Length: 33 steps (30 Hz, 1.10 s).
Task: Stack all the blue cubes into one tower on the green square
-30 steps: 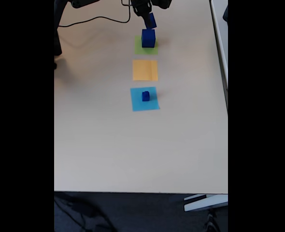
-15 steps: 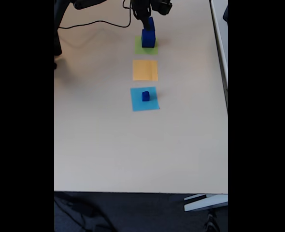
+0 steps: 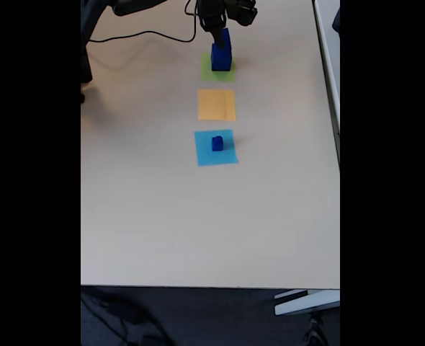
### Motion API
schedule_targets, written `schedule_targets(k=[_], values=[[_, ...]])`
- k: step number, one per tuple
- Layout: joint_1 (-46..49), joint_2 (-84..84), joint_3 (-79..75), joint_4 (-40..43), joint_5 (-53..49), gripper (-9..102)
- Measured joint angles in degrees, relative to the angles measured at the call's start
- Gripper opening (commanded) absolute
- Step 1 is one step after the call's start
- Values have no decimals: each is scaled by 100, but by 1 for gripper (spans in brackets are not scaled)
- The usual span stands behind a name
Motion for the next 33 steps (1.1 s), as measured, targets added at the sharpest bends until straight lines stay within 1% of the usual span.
schedule_targets(k=[33], values=[[0,-123,-123,114,-79,0]])
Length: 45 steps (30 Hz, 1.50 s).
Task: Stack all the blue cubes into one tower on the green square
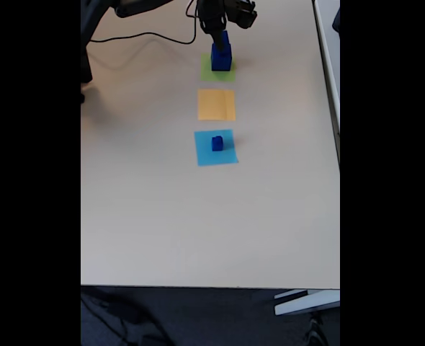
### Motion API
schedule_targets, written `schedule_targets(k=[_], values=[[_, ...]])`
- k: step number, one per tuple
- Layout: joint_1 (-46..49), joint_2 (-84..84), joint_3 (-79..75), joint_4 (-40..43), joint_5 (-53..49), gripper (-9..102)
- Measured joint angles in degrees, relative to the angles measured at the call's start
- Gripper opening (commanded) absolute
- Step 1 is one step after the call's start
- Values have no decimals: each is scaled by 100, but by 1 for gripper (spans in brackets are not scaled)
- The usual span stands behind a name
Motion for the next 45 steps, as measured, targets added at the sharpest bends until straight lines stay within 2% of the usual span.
schedule_targets(k=[45], values=[[0,0,0,-18,-202,14]])
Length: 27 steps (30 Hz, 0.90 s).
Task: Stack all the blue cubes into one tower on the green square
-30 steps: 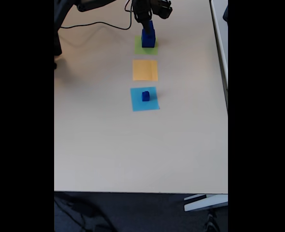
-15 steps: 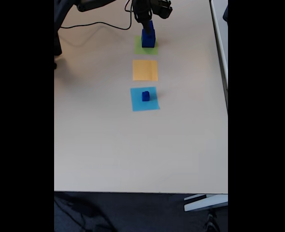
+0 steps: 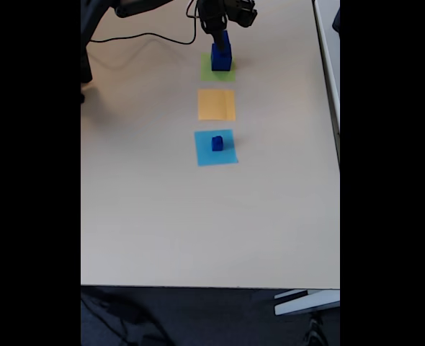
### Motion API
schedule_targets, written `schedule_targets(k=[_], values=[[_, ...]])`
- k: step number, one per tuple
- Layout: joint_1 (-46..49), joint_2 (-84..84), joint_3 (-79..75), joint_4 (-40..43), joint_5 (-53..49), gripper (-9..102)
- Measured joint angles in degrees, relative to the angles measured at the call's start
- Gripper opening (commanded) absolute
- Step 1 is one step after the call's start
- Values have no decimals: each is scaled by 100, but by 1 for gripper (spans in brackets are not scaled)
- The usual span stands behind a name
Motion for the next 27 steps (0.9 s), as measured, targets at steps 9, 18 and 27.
schedule_targets(k=[9,18,27], values=[[0,0,0,0,0,16],[0,0,0,-53,-44,22],[0,0,0,-79,-105,26]])
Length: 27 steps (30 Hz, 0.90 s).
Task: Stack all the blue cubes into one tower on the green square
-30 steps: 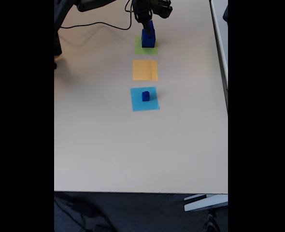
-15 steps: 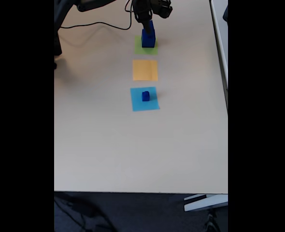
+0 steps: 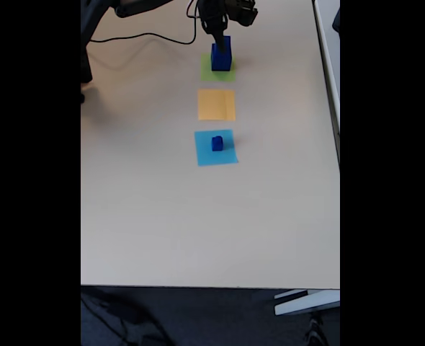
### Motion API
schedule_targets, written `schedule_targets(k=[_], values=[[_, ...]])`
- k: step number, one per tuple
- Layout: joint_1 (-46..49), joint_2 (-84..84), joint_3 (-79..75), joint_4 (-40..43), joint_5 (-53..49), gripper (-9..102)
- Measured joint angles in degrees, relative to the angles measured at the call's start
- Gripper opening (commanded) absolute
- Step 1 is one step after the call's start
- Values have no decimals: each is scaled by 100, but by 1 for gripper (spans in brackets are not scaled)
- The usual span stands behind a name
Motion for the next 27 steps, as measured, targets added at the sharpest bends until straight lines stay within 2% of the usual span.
schedule_targets(k=[11,15,22,27], values=[[0,0,-44,-369,-404,29],[0,0,-185,-984,-1090,30],[97,-9,-633,-2742,-2944,37],[343,149,-642,-3261,-3516,39]])
